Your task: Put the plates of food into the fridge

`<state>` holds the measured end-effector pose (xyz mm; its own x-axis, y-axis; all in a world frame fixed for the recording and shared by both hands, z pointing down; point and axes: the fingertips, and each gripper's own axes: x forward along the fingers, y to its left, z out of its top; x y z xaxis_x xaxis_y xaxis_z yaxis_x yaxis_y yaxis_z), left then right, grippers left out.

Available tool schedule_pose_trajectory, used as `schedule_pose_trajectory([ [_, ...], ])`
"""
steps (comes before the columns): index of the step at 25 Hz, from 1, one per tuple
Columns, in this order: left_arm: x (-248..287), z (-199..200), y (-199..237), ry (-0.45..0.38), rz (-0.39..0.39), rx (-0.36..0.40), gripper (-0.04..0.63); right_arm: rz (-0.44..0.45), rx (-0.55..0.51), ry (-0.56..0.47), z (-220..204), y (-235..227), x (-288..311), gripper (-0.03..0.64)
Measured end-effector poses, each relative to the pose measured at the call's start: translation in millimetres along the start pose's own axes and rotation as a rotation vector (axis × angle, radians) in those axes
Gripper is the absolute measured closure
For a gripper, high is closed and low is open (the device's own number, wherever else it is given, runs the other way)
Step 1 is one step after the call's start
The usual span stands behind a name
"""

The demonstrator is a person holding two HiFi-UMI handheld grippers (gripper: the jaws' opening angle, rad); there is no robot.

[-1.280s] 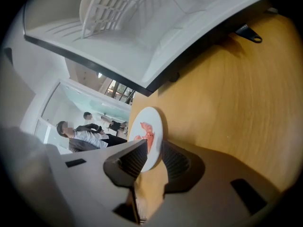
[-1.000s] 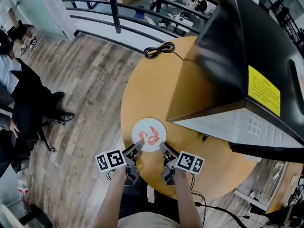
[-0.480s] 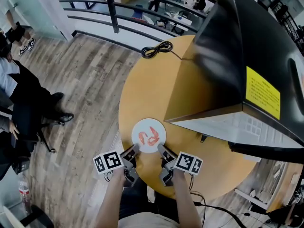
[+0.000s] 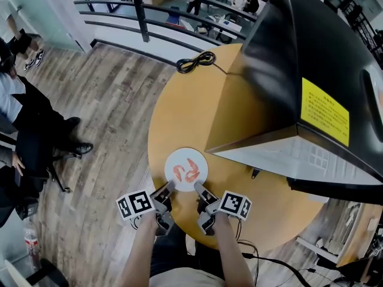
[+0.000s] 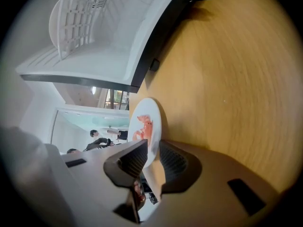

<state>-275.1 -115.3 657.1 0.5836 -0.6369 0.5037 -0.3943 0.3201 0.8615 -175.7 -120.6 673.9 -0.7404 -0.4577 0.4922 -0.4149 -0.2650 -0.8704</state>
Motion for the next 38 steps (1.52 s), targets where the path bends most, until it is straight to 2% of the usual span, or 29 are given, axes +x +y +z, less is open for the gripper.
schedule_pose_trajectory([
  [6,-2.3,-3.0,3.4,-0.003,0.003,-0.022,0.575,0.052,0.144,-0.051,0.1,-2.5,-3.3,0.58],
  [12,-6.3,-7.7,1.1,-0.007,-0.007,-0.019,0.572,0.118,0.127,-0.089,-0.8,8.2,-13.0,0.594],
  [18,-17.1,-22.7,-20.3,0.015,-0.044,0.05,0.561,0.166,0.036,-0.121,-1.7,27.0,-40.7,0.598],
  [22,-24.4,-41.0,-41.9,0.017,-0.069,0.076,0.561,0.195,0.016,-0.144,-2.7,32.8,-70.4,0.6],
  [31,-10.0,-87.2,-115.8,0.073,-0.149,0.191,0.561,0.266,0.062,-0.272,24.3,44.1,-152.9,0.6],
  [38,-2.1,-115.3,-181.2,0.083,-0.232,0.32,0.561,0.351,0.069,-0.364,49.0,65.0,-212.3,0.6],
])
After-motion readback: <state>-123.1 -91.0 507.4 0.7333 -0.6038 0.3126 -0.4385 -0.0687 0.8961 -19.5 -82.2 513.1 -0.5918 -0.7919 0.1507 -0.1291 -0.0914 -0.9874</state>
